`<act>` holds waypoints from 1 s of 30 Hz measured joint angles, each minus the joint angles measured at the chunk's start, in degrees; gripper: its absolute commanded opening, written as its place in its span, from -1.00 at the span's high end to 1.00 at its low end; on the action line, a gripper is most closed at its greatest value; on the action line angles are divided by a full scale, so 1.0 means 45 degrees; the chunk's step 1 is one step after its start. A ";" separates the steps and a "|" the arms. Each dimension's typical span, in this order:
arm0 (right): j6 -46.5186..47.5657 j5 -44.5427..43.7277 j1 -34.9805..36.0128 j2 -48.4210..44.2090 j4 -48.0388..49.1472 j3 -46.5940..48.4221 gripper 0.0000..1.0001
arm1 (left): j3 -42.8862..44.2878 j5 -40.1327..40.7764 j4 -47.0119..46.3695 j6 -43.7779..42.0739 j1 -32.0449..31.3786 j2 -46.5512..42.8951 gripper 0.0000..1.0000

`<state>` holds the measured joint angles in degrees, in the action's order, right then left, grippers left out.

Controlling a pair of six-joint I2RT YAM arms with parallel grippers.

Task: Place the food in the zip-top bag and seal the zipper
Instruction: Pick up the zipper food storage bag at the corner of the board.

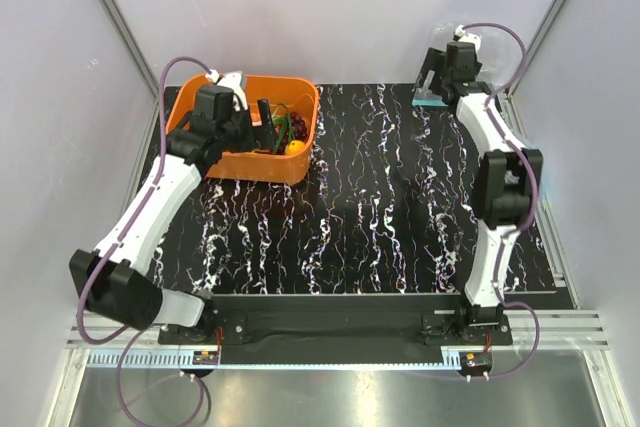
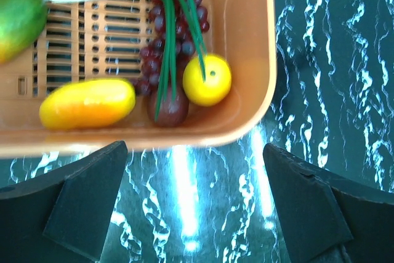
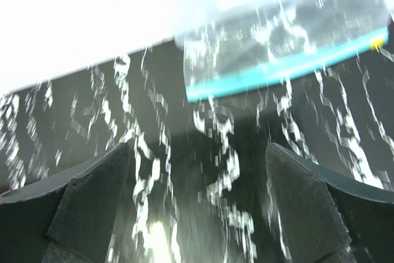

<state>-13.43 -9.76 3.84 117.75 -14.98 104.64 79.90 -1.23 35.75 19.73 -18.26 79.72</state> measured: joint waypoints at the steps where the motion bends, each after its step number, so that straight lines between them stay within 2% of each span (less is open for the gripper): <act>1: 0.0092 -0.0058 -0.0010 0.0597 0.0083 0.0597 -1.00 | -0.0233 0.0000 0.0078 0.0029 0.0000 -0.0248 -0.98; 9: 0.1049 -0.0325 -0.0019 0.5246 -0.0481 0.5634 -0.99 | -0.1928 -0.0073 0.0151 0.0476 0.0000 -0.1783 -0.98; 12: 0.1545 -0.0486 -0.0034 0.6421 -0.0661 0.7116 -0.99 | -0.2327 -0.0058 0.0209 0.0461 0.0000 -0.2215 -0.98; 20: 0.2113 -0.1491 -0.0423 0.7621 -0.0427 0.8354 -0.95 | -0.2453 0.0083 0.0486 -0.0083 0.0000 -0.2438 -0.98; 23: 0.2244 -0.1914 -0.0631 0.7951 -0.0223 0.8476 -0.53 | -0.2453 0.0253 0.0529 -0.0287 0.0005 -0.2443 -0.98; 24: 0.2293 -0.2055 -0.0685 0.8160 -0.0189 0.8675 0.04 | -0.2453 0.0296 0.0539 -0.0340 0.0005 -0.2443 -0.98; 28: 0.2263 -0.2487 -0.0840 0.8680 0.0121 0.9005 0.88 | -0.2453 0.0403 0.0612 -0.0495 0.0000 -0.2433 -0.98; 29: 0.2239 -0.2594 -0.0860 0.8738 0.0136 0.9010 1.00 | -0.2448 0.0423 0.0627 -0.0539 0.0000 -0.2409 -0.98; 30: 0.2137 -0.2671 -0.0865 0.8762 0.0146 0.9010 1.00 | -0.2438 0.0427 0.0627 -0.0573 0.0000 -0.2375 -0.98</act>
<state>-3.81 -21.78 -0.05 157.18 -14.33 145.18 68.93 0.69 38.57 17.15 -18.26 69.04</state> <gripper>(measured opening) 0.078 0.988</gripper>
